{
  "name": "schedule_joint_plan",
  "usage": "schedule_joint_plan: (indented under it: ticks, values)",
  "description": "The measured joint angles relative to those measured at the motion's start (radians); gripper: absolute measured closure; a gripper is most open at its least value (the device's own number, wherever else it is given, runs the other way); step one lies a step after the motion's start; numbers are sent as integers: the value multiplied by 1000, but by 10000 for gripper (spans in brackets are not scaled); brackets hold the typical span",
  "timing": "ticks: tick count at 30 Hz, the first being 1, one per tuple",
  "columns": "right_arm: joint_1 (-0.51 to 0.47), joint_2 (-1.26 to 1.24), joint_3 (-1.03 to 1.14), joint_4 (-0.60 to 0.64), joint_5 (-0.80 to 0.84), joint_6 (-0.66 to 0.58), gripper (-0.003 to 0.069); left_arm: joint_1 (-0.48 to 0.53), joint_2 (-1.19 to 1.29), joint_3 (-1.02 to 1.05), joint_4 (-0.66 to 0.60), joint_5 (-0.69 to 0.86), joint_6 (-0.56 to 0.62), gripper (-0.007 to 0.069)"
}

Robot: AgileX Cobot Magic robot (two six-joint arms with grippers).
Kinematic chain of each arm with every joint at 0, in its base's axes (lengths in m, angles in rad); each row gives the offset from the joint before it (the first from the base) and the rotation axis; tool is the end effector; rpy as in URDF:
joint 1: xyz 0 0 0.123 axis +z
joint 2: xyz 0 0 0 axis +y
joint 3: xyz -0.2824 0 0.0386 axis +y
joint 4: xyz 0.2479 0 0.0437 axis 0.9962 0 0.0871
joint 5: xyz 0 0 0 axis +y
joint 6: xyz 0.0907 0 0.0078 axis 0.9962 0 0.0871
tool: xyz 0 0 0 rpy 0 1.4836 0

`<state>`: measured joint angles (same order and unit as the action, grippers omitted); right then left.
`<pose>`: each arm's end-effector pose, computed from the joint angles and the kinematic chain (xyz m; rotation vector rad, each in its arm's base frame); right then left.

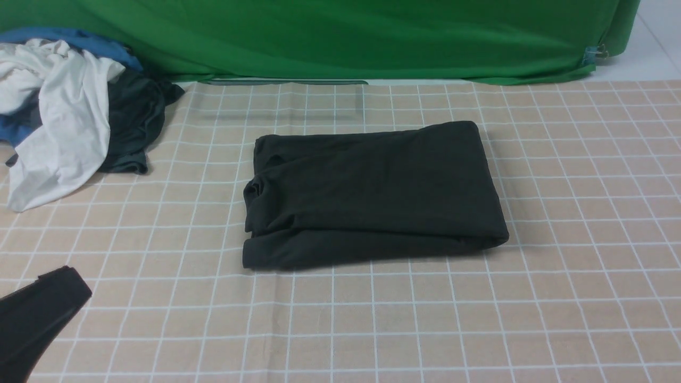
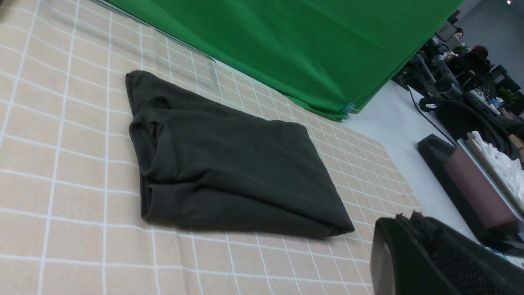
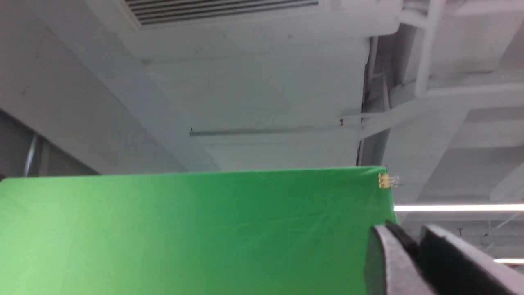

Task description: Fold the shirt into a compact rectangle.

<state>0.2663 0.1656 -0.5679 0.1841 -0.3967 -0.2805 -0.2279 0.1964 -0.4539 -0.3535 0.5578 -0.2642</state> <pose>-0.0014 -0.0070 0.4148 -0.0626 0.6913 0.1251 0.0421 -0.0269 0.3048 -0.1687 1.8039 -0.7349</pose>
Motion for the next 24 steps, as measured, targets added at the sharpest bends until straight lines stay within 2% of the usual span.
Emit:
schedule_joint_plan:
  ticks: [16, 18, 19, 20, 23, 24]
  values:
    - [0, 0, 2, 0, 13, 13, 508, 0, 0, 2, 6, -15, 25, 611]
    - [0, 0, 2, 0, 14, 14, 503, 2, 0, 44, 22, -145, 85, 611]
    - [0, 0, 2, 0, 14, 14, 503, 3, 0, 50, 24, -160, 90, 611]
    - [0, 0, 2, 0, 14, 14, 499, 16, 0, 99, 48, -287, 117, 611]
    - [0, 0, 2, 0, 24, 14, 495, 80, -4, 240, 122, -468, 98, 611]
    - [0, 0, 2, 0, 29, 14, 495, 101, -11, 275, 146, -482, 77, 611]
